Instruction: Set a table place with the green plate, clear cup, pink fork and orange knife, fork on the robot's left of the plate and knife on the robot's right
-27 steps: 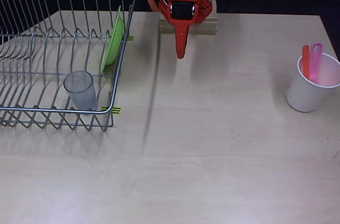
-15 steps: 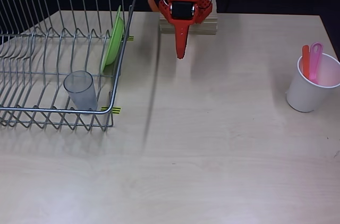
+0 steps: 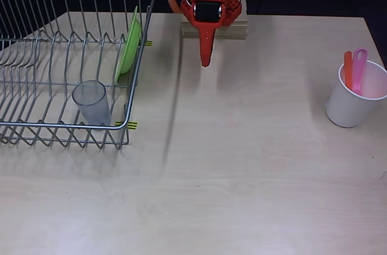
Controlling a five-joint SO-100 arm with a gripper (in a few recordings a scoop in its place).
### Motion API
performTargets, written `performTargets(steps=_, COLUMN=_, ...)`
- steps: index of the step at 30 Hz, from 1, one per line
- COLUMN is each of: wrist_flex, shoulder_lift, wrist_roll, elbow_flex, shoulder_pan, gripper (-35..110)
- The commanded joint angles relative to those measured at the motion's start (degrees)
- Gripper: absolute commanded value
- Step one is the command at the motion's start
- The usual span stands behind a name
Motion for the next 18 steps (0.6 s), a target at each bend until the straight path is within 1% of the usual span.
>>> performTargets(steps=1, wrist_flex=0.88, shoulder_lift=0.88, wrist_roll=-0.62, elbow_flex=-0.18, shoulder_pan=-0.79, gripper=0)
performTargets(steps=11, wrist_flex=0.88, shoulder_lift=0.88, wrist_roll=-0.62, elbow_flex=-0.18, shoulder_pan=-0.79, gripper=0)
performTargets(steps=12, wrist_flex=0.88, shoulder_lift=0.97, wrist_roll=-4.04, elbow_flex=-0.18, shoulder_pan=-0.97, gripper=0)
performTargets(steps=13, wrist_flex=0.97, shoulder_lift=0.88, wrist_roll=-21.53, elbow_flex=-0.18, shoulder_pan=-3.52, gripper=0)
performTargets(steps=14, wrist_flex=3.78, shoulder_lift=0.79, wrist_roll=-42.98, elbow_flex=-0.18, shoulder_pan=-5.36, gripper=0)
performTargets(steps=15, wrist_flex=6.33, shoulder_lift=0.97, wrist_roll=-60.29, elbow_flex=-0.18, shoulder_pan=-4.48, gripper=0)
performTargets(steps=16, wrist_flex=6.59, shoulder_lift=0.70, wrist_roll=-69.79, elbow_flex=-0.18, shoulder_pan=-2.90, gripper=0)
performTargets(steps=17, wrist_flex=7.47, shoulder_lift=0.79, wrist_roll=-74.97, elbow_flex=-0.18, shoulder_pan=-1.67, gripper=0)
performTargets(steps=18, wrist_flex=7.56, shoulder_lift=0.79, wrist_roll=-75.41, elbow_flex=-0.18, shoulder_pan=-0.79, gripper=0)
